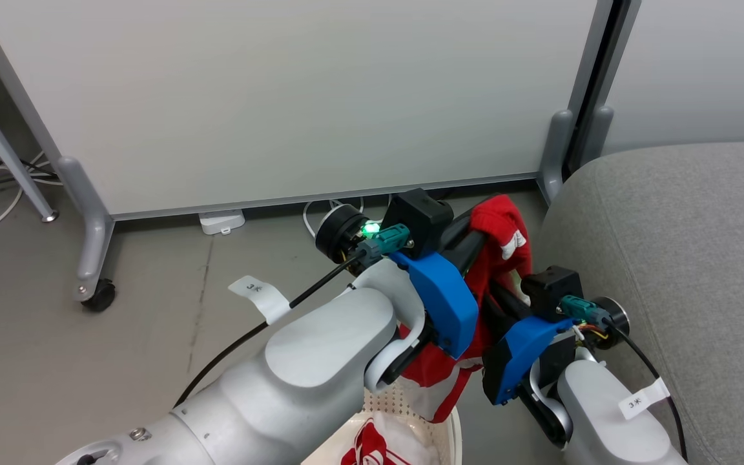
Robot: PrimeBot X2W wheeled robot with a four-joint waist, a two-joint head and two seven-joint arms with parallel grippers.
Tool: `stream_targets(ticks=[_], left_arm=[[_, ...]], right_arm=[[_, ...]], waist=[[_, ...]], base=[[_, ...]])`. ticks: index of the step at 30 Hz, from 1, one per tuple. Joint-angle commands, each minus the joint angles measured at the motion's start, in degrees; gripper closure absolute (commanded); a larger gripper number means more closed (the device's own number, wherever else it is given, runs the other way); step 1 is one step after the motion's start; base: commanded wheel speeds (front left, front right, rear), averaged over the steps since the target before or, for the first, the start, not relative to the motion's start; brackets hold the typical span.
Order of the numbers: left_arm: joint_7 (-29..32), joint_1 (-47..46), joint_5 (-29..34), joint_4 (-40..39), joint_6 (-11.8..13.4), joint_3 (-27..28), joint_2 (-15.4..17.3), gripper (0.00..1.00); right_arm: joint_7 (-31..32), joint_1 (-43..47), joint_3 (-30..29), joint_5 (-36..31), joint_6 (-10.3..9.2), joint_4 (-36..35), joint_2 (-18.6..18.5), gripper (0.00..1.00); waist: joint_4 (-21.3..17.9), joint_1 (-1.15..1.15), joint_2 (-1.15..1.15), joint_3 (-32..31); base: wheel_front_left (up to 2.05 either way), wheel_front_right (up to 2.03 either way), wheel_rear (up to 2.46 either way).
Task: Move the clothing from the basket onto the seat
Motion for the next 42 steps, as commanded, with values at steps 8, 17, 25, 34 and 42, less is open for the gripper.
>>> stream_targets(ticks=[8, 17, 25, 34, 42], left_arm=[[-1.1, 0.1, -0.7, 2.5, 0.6, -0.4, 0.0, 0.00], [-3.4, 4.2, -0.1, 5.5, -0.9, 0.5, 1.9, 0.00], [-4.2, 12.0, 3.2, -0.3, -1.4, 8.3, 6.6, 0.00], [-4.2, 26.0, 11.2, -10.4, -2.6, 22.0, 11.3, 0.00], [-4.2, 35.0, 20.6, -16.9, -3.5, 34.2, 11.4, 0.00]], right_arm=[[-1.0, -1.1, -0.2, 0.3, 0.03, -0.3, -0.2, 1.00], [-2.2, -0.5, -2.6, -0.6, 0.03, -1.5, -0.2, 1.00], [-2.3, 1.3, -5.5, -1.8, 0.03, -3.6, -0.2, 1.00], [-1.4, 2.8, -9.3, -3.1, 0.03, -6.7, -0.2, 1.00], [-0.4, 4.9, -11.4, -3.7, 0.03, -10.5, -0.2, 1.00]], waist=[[-0.6, 0.00, 0.00, 0.2], [-1.3, 0.00, 0.00, 0.4], [-1.9, 0.00, 0.00, 0.6], [-2.4, 0.00, 0.00, 0.8], [-3.1, 0.00, 0.00, 1.2]], base=[[0.00, 0.00, 0.00], [0.00, 0.00, 0.00], [0.00, 0.00, 0.00], [0.00, 0.00, 0.00], [0.00, 0.00, 0.00]])
